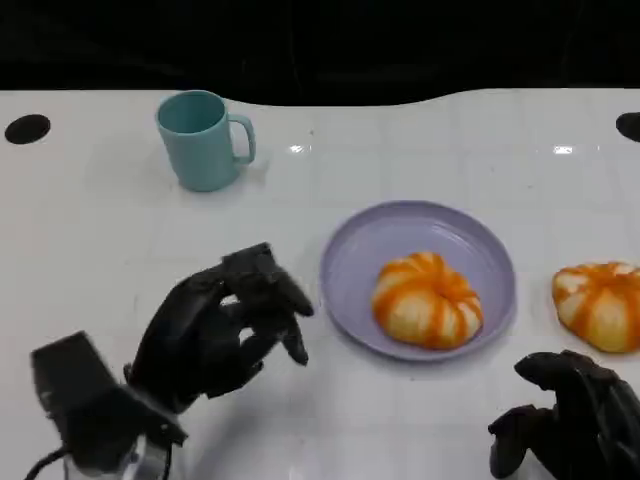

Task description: Grasp the bread from the table and place it into the plate.

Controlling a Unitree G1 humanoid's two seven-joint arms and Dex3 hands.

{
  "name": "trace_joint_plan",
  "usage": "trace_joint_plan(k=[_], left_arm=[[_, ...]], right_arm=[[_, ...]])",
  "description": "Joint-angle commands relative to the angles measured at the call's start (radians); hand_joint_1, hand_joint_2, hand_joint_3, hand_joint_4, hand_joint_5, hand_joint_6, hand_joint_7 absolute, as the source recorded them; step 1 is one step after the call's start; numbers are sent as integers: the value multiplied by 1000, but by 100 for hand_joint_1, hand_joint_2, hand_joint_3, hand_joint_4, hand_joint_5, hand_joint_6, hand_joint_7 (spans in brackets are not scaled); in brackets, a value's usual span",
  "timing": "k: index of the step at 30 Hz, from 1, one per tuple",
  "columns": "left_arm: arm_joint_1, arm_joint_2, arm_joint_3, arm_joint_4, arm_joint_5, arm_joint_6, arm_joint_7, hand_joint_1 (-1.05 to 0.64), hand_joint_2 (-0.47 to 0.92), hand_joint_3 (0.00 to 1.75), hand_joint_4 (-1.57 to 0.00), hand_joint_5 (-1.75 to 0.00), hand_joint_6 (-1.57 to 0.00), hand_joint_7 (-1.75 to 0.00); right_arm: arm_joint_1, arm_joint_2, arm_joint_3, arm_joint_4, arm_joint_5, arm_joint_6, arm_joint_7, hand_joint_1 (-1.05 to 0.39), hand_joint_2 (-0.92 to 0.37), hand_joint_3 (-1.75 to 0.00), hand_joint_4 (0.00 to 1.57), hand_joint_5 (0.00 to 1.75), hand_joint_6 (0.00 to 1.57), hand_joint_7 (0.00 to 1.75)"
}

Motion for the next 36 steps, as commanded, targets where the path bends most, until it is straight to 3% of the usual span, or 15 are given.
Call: trace_joint_plan(k=[1, 5, 8, 16, 36], left_arm=[[71, -20, 59, -86, -160, 158, -89, -98, 92, 12, -91, -172, -94, -134], [116, -35, 102, -110, -223, 245, -140, -100, 92, 10, -101, -165, -98, -133], [141, -42, 132, -123, -264, 311, -169, -100, 92, 4, -111, -157, -108, -123], [163, -46, 196, -132, -320, 451, -223, -98, 89, 0, -117, -152, -124, -102], [153, -80, 257, -75, -297, 493, -268, -98, 86, 0, -120, -154, -129, -101]], right_arm=[[14, -8, -4, -20, 9, 8, -13, -58, -92, -34, 157, 61, 157, 26], [14, -11, -3, -19, 10, 9, -11, -59, -92, -35, 157, 61, 157, 26], [17, -10, -3, -27, 6, 10, -20, -60, -92, -34, 157, 61, 157, 26], [15, -13, -5, -22, 9, 9, -13, -60, -92, -33, 157, 61, 157, 26], [13, -8, -1, -17, 7, 7, -15, -60, -92, -33, 157, 61, 157, 25]])
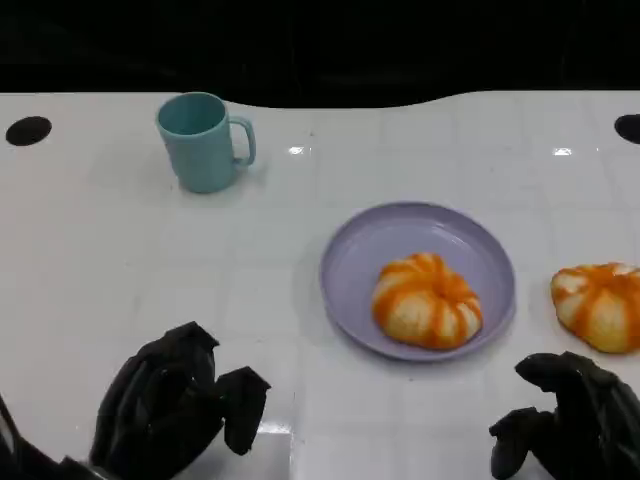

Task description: Grasp the bread from the table and place it into the plate.

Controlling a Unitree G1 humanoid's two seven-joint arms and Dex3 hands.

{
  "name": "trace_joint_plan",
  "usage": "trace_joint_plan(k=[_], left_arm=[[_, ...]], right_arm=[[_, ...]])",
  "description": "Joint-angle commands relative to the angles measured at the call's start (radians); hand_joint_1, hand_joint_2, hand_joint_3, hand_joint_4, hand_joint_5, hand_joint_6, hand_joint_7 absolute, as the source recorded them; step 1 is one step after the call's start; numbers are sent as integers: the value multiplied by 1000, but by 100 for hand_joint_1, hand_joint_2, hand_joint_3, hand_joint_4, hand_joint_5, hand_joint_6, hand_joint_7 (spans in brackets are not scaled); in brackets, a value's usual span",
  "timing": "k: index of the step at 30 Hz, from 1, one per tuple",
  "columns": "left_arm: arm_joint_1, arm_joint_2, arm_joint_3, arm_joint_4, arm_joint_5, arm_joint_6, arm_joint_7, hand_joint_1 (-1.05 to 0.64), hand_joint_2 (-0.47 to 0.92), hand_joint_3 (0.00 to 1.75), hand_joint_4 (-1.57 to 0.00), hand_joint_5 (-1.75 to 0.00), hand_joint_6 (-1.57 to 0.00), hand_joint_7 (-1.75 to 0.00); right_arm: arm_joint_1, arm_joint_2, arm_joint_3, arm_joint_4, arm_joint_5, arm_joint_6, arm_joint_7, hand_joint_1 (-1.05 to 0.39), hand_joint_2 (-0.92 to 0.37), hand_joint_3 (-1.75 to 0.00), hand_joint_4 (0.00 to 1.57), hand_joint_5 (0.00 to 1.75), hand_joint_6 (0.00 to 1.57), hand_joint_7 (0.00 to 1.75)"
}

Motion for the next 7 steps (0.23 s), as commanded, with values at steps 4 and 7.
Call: trace_joint_plan(k=[4, 7], left_arm=[[-10, 3, 18, 25, 30, -6, -23, -99, 87, 0, -118, -158, -128, -104], [-15, 9, 20, 27, 27, 13, -26, -99, 86, 0, -119, -156, -129, -98]], right_arm=[[2, -7, 0, -3, 3, -7, -3, -60, -92, -33, 157, 62, 157, 25], [0, -8, 0, 2, 4, -7, 1, -60, -92, -33, 157, 61, 157, 26]])
